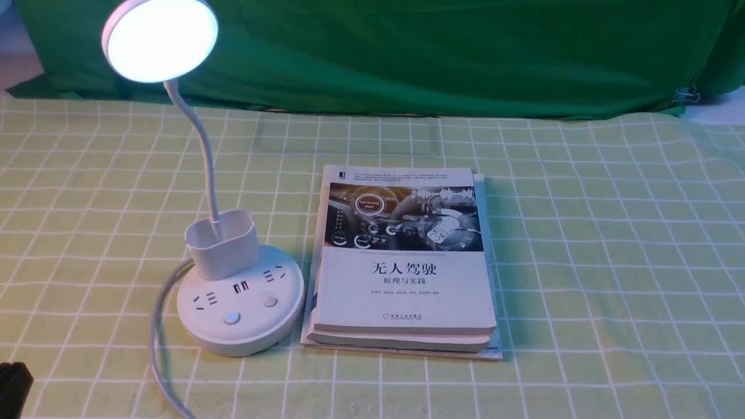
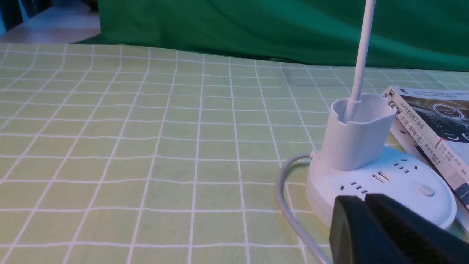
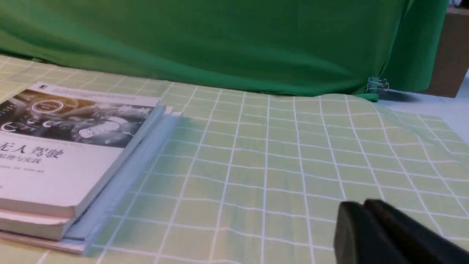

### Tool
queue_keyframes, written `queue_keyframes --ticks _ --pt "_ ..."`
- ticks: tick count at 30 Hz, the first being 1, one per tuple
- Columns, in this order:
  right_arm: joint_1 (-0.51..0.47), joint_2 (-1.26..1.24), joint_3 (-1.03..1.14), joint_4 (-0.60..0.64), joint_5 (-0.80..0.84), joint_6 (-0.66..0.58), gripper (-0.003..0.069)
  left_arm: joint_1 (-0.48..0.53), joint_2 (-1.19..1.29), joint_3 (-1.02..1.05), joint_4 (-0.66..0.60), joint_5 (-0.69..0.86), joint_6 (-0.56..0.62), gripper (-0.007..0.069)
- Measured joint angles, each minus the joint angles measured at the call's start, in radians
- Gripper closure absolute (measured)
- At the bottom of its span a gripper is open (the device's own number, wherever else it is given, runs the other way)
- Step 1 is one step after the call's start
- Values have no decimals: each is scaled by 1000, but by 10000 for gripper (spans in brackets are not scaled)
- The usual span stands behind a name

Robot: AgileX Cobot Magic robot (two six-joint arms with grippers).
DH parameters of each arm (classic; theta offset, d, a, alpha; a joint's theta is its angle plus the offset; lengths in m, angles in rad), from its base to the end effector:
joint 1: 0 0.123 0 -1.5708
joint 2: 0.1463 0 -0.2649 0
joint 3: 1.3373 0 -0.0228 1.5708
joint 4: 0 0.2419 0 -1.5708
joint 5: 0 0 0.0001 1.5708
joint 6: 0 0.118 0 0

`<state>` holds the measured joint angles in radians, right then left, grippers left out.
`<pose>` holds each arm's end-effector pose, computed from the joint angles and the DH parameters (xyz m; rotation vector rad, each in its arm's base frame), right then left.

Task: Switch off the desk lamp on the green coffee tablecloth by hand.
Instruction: 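Press the power button on the round power strip under the lamp with the left gripper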

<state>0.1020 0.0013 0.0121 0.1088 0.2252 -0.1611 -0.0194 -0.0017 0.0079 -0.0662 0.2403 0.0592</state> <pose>0.0934 0.0124 0.1848 -0.1529 1.7144 0.0556 0.0936 -0.0037 0.1847 0.0240 1.7295 -0.0317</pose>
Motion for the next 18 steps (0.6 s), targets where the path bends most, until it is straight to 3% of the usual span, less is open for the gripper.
queue_keyframes --ticks 15,18 --pt "0 0 0 0 0 0 629 0 0 0 0 -12 0 606" --pt "0 0 0 0 0 0 629 0 0 0 -89 -75 -71 606"
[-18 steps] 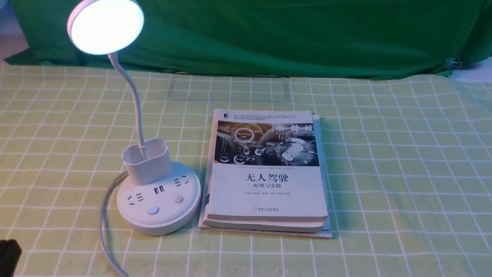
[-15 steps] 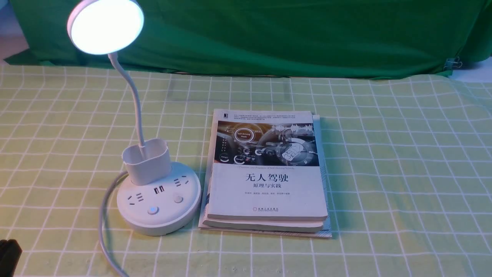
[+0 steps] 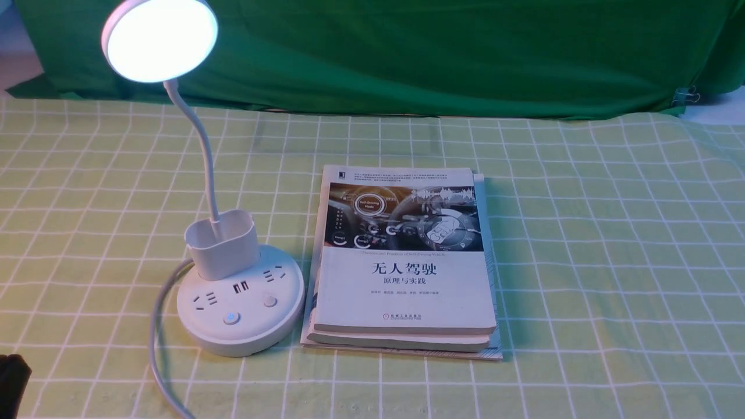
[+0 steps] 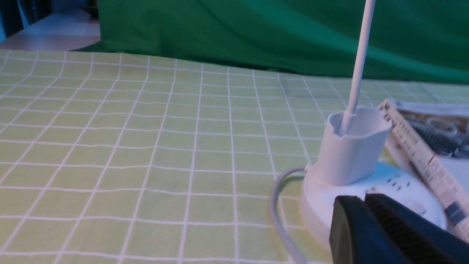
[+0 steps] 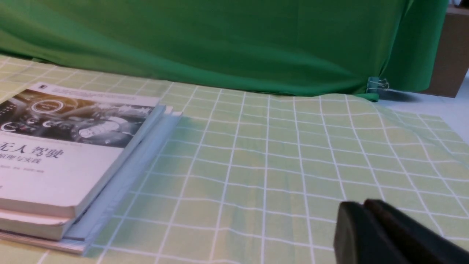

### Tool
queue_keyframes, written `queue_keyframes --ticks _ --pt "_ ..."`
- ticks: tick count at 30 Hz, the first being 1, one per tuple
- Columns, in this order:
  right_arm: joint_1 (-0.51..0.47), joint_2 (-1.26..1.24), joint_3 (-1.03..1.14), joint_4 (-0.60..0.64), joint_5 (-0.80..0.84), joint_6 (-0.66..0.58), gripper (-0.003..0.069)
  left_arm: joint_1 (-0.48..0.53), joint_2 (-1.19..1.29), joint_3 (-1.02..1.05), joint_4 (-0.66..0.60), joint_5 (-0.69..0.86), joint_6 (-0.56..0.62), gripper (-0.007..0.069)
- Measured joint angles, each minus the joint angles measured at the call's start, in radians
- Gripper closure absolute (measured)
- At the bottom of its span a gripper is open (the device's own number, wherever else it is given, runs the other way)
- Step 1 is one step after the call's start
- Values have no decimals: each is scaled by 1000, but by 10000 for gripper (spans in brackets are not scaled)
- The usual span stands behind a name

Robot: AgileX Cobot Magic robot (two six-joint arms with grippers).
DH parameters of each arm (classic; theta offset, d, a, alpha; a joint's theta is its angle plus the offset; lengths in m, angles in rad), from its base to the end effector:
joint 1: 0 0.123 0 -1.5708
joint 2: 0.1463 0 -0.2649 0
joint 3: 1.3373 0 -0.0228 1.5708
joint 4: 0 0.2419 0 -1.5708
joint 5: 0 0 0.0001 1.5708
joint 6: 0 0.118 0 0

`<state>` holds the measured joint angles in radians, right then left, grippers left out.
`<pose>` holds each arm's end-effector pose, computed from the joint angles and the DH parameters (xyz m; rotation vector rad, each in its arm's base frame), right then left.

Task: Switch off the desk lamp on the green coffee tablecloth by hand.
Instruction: 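Press the power button on the round power strip under the lamp with the left gripper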

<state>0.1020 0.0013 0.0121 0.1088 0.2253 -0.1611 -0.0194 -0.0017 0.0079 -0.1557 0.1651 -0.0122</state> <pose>0.0934 0.0124 0.1848 -0.1529 1.7145 0.0556 0.0946 -0.0049 0.1937 -0.1017 1.6523 -0.1620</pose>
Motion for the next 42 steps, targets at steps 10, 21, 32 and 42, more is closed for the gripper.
queue_keyframes --ticks 10,21,32,42 --pt "0 0 0 0 -2 0 629 0 0 -3 -252 -251 -196 606" --pt "0 0 0 0 -1 0 629 0 513 -519 -111 467 2 606" --pt "0 0 0 0 -2 0 629 -266 1212 -847 -10 736 120 632" --pt "0 0 0 0 -1 0 629 -393 1462 -1009 26 758 101 633"
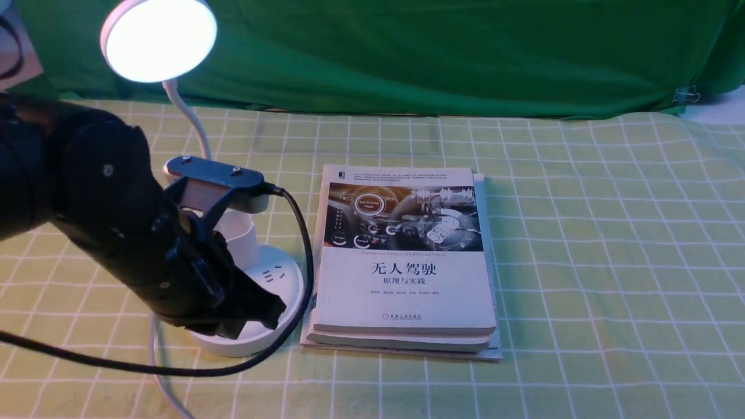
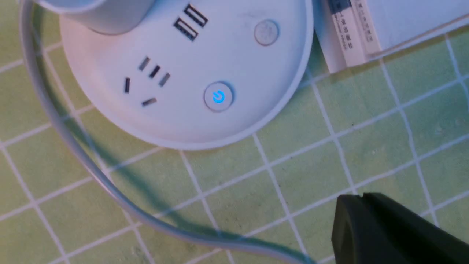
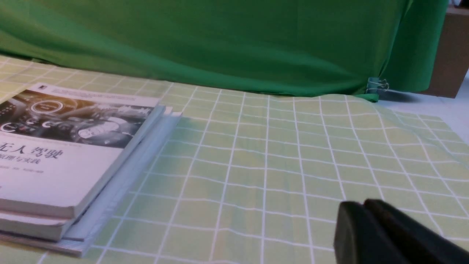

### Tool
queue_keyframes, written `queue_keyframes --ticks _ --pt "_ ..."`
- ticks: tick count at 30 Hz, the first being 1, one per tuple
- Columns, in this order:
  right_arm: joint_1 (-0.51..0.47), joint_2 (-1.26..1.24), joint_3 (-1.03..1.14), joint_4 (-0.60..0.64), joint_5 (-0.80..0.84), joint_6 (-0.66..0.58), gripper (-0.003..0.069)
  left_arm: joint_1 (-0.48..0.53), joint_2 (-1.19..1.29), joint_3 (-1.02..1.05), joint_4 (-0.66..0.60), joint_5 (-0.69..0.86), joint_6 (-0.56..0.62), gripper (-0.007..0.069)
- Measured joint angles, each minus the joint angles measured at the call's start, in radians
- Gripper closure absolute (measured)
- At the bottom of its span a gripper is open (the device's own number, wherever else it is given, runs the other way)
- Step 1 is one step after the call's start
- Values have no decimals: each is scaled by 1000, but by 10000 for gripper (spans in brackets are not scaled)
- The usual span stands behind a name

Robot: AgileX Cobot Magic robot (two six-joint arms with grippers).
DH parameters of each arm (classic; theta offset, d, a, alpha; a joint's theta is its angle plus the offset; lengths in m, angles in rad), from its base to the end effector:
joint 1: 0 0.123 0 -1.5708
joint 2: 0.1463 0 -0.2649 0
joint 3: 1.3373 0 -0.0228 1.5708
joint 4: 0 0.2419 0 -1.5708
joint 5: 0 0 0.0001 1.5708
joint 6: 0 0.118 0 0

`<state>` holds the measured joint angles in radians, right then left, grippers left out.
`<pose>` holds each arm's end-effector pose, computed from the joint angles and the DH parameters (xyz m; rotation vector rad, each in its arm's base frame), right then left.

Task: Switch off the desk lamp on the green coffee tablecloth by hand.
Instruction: 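Press the power button on the round power strip under the lamp with the left gripper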

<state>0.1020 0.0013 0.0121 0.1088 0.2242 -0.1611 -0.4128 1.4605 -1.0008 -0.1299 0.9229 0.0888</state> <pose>0.0934 0.0124 0.1849 -0.1527 1.7134 0.0556 0.2474 -0.1217 0.2081 0.6249 2.8113 -0.2271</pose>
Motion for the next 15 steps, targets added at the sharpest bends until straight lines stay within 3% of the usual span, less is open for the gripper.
queue_keyframes --ticks 15 --pt "0 0 0 0 1 0 629 0 195 -157 37 46 -6 633"
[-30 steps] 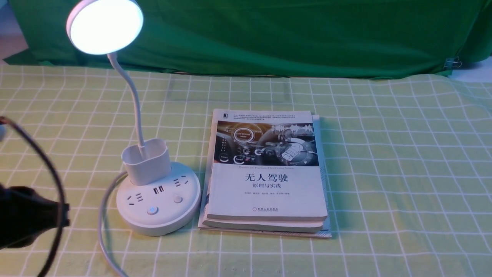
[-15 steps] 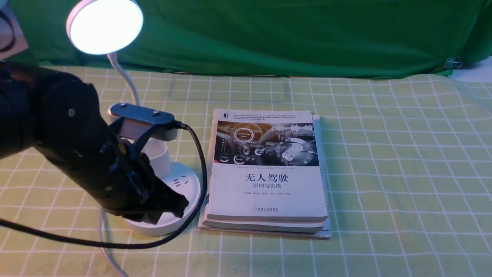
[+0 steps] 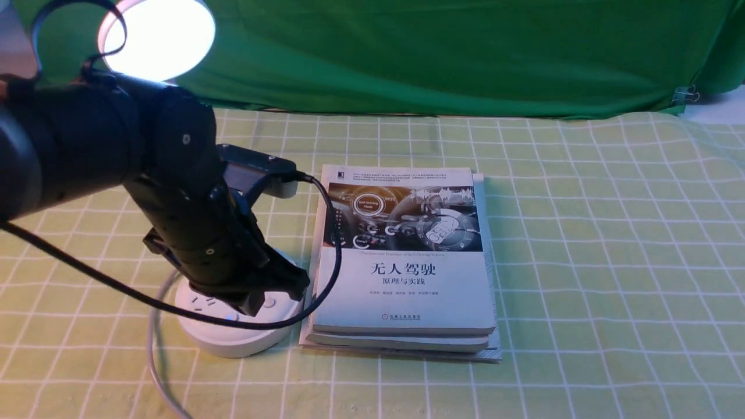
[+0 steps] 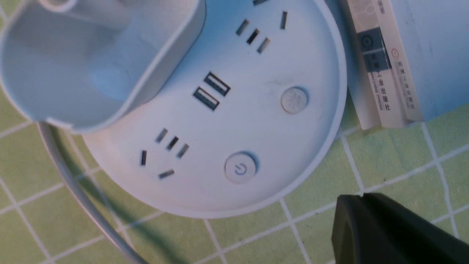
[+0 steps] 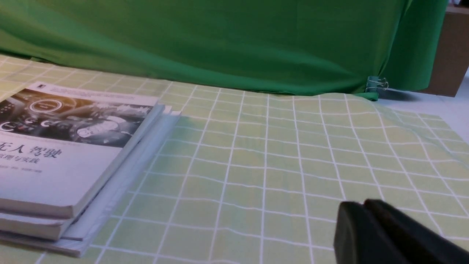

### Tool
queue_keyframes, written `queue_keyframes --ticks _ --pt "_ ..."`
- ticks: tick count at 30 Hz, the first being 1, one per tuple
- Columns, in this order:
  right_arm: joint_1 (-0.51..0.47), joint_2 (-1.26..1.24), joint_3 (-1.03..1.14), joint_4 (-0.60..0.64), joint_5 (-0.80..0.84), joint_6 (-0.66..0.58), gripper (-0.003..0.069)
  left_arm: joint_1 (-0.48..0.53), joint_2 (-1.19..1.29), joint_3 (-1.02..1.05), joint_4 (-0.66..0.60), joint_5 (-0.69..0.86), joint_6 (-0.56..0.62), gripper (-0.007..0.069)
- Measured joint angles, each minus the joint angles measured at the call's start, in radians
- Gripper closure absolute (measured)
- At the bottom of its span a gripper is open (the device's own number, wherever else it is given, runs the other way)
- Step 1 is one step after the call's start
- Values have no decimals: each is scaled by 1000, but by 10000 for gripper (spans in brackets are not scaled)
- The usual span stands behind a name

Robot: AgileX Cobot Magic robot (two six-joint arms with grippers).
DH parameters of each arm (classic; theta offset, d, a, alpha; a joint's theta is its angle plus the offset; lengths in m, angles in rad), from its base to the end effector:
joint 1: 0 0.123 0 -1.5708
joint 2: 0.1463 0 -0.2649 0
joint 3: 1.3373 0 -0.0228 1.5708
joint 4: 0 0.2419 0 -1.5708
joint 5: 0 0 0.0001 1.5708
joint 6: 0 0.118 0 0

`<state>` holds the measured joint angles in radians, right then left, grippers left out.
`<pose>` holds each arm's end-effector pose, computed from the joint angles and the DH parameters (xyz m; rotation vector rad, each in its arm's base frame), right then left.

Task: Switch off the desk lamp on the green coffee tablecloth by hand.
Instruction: 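Press the power button on the round power strip under the lamp with the left gripper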

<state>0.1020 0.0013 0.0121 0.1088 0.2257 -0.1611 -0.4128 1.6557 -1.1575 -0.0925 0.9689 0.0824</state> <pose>0.0934 0.0124 0.1847 -0.1530 1.7149 0.0557 0.2840 -0.1342 0.1896 0.6610 2.8875 -0.1654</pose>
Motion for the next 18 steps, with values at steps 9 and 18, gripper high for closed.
queue_keyframes --ticks 9,18 --pt "0 0 0 0 0 0 629 0 134 -103 32 39 -2 630" --pt "0 0 0 0 0 0 629 14 174 -112 49 8 -1 629"
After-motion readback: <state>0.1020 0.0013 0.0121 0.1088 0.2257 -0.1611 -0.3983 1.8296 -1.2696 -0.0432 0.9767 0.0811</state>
